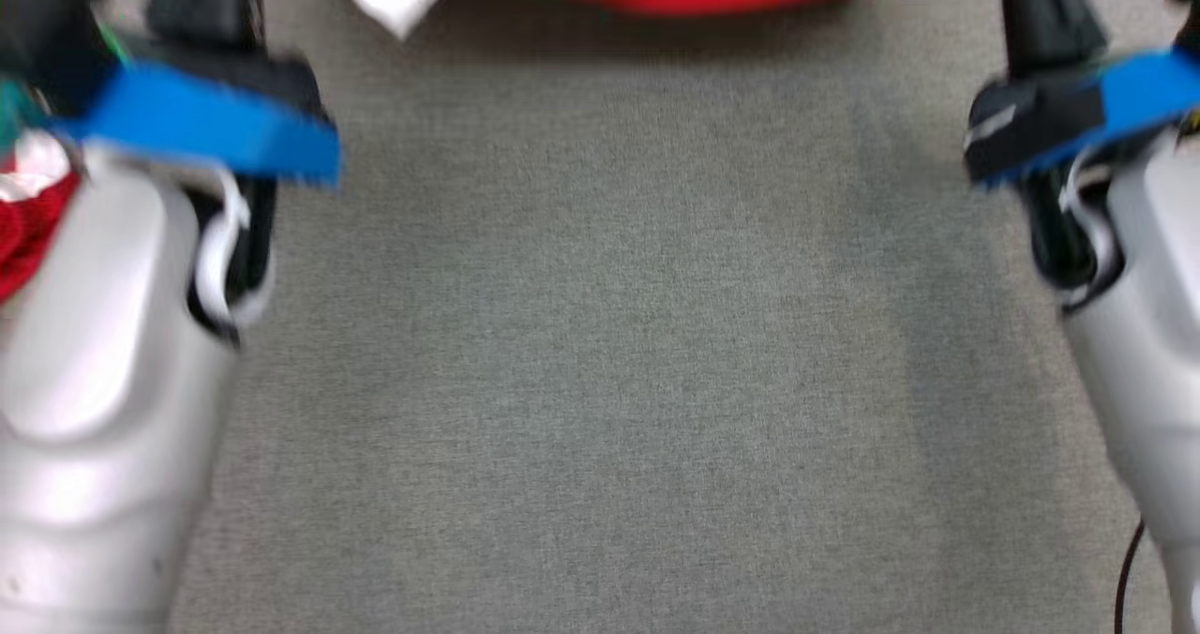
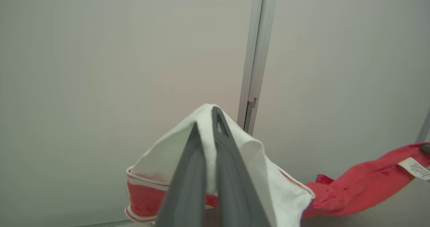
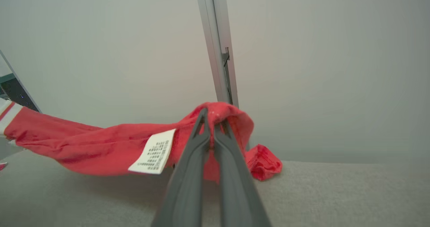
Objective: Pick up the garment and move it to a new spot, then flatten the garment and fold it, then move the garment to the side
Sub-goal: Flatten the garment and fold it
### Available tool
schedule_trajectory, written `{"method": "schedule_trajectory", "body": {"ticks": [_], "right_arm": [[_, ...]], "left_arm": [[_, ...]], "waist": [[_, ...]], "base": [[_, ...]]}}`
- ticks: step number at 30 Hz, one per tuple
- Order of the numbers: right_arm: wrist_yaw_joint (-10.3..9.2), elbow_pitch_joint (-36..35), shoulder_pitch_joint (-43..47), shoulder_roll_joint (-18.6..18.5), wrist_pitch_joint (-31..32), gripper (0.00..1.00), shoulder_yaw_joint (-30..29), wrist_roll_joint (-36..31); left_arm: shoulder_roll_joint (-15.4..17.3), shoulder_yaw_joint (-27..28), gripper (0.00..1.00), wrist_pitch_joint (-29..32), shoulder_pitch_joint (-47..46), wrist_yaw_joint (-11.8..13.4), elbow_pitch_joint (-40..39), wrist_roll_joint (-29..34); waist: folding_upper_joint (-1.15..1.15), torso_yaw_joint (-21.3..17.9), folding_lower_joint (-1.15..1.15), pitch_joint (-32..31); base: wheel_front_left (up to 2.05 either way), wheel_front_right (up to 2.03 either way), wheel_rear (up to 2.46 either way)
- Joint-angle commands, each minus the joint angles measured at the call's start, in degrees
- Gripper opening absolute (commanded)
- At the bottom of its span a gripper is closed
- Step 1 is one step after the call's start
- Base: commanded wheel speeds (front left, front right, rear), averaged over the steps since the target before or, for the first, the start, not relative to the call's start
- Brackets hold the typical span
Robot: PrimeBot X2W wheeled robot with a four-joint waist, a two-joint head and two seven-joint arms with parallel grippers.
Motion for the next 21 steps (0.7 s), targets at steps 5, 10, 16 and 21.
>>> {"method": "schedule_trajectory", "body": {"ticks": [5, 10, 16, 21], "right_arm": [[0.01, -4.66, 12.58, -1.10, -0.18, 0.00, -0.12, 1.00], [0.01, -7.89, 23.34, -1.35, -0.18, 0.00, -1.52, 1.38], [0.01, -10.05, 34.53, -0.75, -0.19, 0.00, -2.23, 1.53], [0.01, -11.54, 40.79, -0.78, -0.18, 0.00, -2.91, 0.85]], "left_arm": [[-1.49, 2.04, 0.00, -0.27, 14.89, 1.60, -5.89, 0.93], [-3.22, 3.50, 0.00, -0.28, 27.44, 2.01, -9.09, 1.23], [-4.68, 3.72, 0.00, -0.28, 38.71, 2.15, -10.75, 1.44], [-4.34, 3.47, 0.00, -0.28, 46.22, 2.52, -12.37, 1.12]], "waist": [[0.00, -0.02, 0.00, -4.28], [0.00, 0.25, 0.00, -7.62], [0.00, 0.69, 0.00, -11.80], [0.00, 1.01, 0.00, -14.19]], "base": [[0.00, 0.00, 0.00], [0.00, 0.00, 0.00], [0.00, 0.00, 0.00], [0.00, 0.00, 0.00]]}}
